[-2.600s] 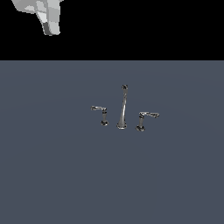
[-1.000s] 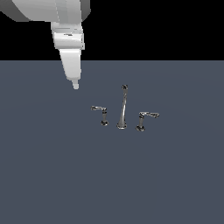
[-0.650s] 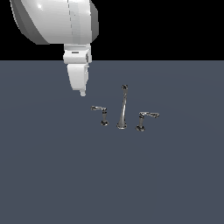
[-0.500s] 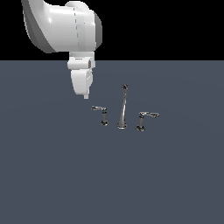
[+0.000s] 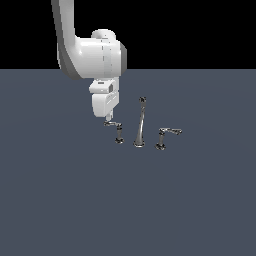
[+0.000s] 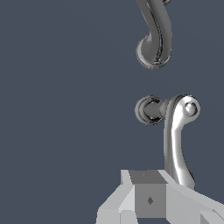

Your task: Turn on the faucet by rotating a designated handle.

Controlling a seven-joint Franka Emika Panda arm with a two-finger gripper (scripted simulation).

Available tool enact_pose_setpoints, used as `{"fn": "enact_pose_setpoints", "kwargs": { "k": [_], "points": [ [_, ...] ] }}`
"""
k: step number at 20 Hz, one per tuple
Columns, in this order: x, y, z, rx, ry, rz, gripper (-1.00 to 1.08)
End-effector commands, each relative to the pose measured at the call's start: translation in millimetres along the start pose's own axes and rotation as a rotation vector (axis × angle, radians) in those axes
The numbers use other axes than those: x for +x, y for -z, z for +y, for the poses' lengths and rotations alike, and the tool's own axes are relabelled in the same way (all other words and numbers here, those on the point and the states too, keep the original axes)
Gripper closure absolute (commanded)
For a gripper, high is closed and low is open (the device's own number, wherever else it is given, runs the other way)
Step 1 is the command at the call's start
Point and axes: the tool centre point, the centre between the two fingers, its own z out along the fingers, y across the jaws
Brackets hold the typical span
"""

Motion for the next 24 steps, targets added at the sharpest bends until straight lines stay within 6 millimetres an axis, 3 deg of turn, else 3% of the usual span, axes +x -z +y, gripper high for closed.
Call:
{"fn": "enact_pose_setpoints", "kwargs": {
  "k": [1, 12, 24],
  "points": [
    [4, -7, -8, 0.000, -0.037, -0.001, 1.08],
    [10, -15, -15, -0.002, -0.076, -0.002, 1.08],
    [-12, -15, 23, -0.002, -0.077, -0.003, 1.08]
  ]
}}
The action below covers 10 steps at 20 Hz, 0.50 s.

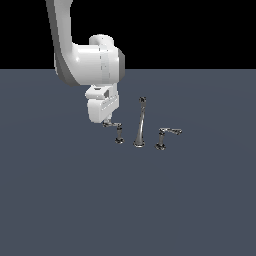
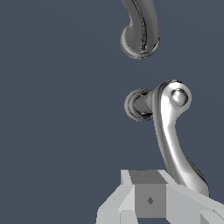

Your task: Turn on the faucet by rotating a designated handle.

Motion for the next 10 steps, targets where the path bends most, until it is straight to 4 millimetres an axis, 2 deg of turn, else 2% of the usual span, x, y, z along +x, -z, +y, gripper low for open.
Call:
{"fn": "enact_pose_setpoints", "kwargs": {
  "k": [1, 2, 10],
  "points": [
    [-7, 0, 11, -0.009, 0.008, 0.002, 1.08],
    [-3, 0, 3, 0.000, 0.009, -0.002, 1.08],
    [2, 0, 26, -0.004, 0.009, -0.001, 1.08]
  ]
}}
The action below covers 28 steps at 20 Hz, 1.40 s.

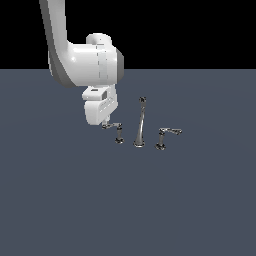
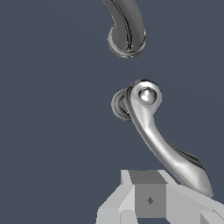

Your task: Turn on the faucet by rotating a designated handle.

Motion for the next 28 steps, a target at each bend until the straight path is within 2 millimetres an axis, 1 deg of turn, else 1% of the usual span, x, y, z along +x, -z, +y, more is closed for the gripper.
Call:
{"fn": "enact_pose_setpoints", "kwargs": {
  "k": [1, 10, 12, 25, 26, 27, 28],
  "points": [
    [3, 0, 12, -0.011, 0.001, 0.006, 1.08],
    [9, 1, 40, -0.016, 0.000, 0.007, 1.08],
    [6, 0, 37, -0.013, 0.025, 0.004, 1.08],
    [51, 1, 60, -0.016, 0.001, 0.007, 1.08],
    [51, 1, 60, -0.016, 0.001, 0.007, 1.08],
    [29, 1, 64, -0.016, 0.035, -0.003, 1.08],
    [36, 1, 62, -0.016, 0.031, -0.002, 1.08]
  ]
}}
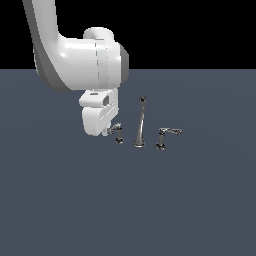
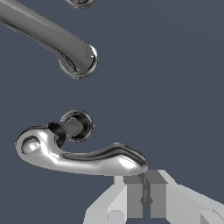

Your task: Turn on the faucet by rotating a designated handle.

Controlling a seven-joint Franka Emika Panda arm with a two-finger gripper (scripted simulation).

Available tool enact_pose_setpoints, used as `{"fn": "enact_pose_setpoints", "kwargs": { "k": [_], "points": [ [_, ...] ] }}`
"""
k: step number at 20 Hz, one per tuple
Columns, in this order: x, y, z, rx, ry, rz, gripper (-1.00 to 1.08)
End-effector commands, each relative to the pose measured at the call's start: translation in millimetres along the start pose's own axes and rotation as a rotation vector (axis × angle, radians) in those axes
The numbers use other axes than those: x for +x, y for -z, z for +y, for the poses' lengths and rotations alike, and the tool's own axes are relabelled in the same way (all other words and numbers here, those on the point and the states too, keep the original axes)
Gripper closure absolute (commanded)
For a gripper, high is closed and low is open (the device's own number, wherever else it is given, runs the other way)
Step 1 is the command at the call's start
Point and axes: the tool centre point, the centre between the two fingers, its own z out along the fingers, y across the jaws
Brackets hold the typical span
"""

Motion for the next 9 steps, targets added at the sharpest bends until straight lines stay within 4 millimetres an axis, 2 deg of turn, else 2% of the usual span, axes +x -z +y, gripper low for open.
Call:
{"fn": "enact_pose_setpoints", "kwargs": {
  "k": [1, 8, 9],
  "points": [
    [14, 0, -4, 0.000, -0.010, 0.003, 1.08],
    [66, 1, -18, 0.000, -0.036, 0.010, 1.08],
    [66, 1, -18, 0.000, -0.036, 0.010, 1.08]
  ]
}}
